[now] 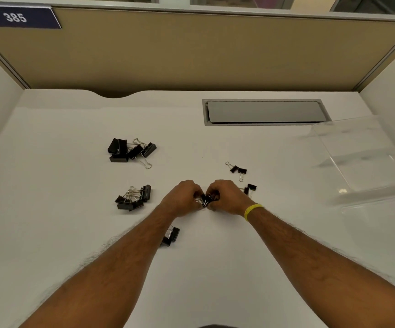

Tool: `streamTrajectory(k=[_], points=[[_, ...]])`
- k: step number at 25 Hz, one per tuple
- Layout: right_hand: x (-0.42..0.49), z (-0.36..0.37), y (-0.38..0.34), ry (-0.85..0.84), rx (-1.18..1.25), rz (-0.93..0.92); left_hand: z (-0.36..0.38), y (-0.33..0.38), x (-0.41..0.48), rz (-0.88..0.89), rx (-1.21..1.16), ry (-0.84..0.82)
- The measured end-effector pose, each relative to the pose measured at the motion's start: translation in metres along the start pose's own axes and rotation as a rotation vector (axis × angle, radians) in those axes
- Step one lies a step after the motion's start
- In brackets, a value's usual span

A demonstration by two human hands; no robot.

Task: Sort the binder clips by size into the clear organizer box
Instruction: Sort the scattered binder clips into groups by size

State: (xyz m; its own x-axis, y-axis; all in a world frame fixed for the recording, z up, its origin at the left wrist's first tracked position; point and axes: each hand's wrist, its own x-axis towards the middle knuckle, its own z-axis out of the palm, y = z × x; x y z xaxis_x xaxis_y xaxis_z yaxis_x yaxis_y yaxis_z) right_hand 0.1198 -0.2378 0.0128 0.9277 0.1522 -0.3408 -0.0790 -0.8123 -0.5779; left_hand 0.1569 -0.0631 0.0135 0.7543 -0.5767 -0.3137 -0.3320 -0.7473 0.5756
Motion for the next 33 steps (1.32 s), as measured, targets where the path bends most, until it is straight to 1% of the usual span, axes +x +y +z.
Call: streamTrajectory(k=[5, 9, 12, 15, 18, 21, 27, 33], points=[[-0.046, 0.017, 0.003, -0.03, -0.027, 0.0, 0.023, 0.017, -0.03, 0.023, 0.135, -0.078], [-0.073, 0.026, 0.0, -0.016, -0.042, -0.008, 0.036, 0.026, -0.049, 0.027, 0.163, -0.09], [-0.09, 0.031, -0.002, -0.036, -0.038, -0.025, 0.045, 0.031, -0.061, 0.047, 0.201, -0.121], [-0.106, 0.036, 0.002, -0.065, -0.011, -0.035, 0.051, 0.033, -0.073, 0.065, 0.205, -0.144], [-0.117, 0.037, 0.01, -0.068, 0.044, -0.007, 0.054, 0.031, -0.083, 0.074, 0.214, -0.167], [-0.123, 0.039, 0.01, -0.068, 0.002, 0.014, 0.054, 0.032, -0.088, 0.074, 0.197, -0.176], [-0.123, 0.051, 0.002, -0.051, -0.024, -0.007, 0.065, 0.035, -0.094, 0.092, 0.215, -0.171], [-0.124, 0.044, 0.01, -0.097, 0.096, 0.003, 0.054, 0.034, -0.096, 0.147, 0.192, -0.245]])
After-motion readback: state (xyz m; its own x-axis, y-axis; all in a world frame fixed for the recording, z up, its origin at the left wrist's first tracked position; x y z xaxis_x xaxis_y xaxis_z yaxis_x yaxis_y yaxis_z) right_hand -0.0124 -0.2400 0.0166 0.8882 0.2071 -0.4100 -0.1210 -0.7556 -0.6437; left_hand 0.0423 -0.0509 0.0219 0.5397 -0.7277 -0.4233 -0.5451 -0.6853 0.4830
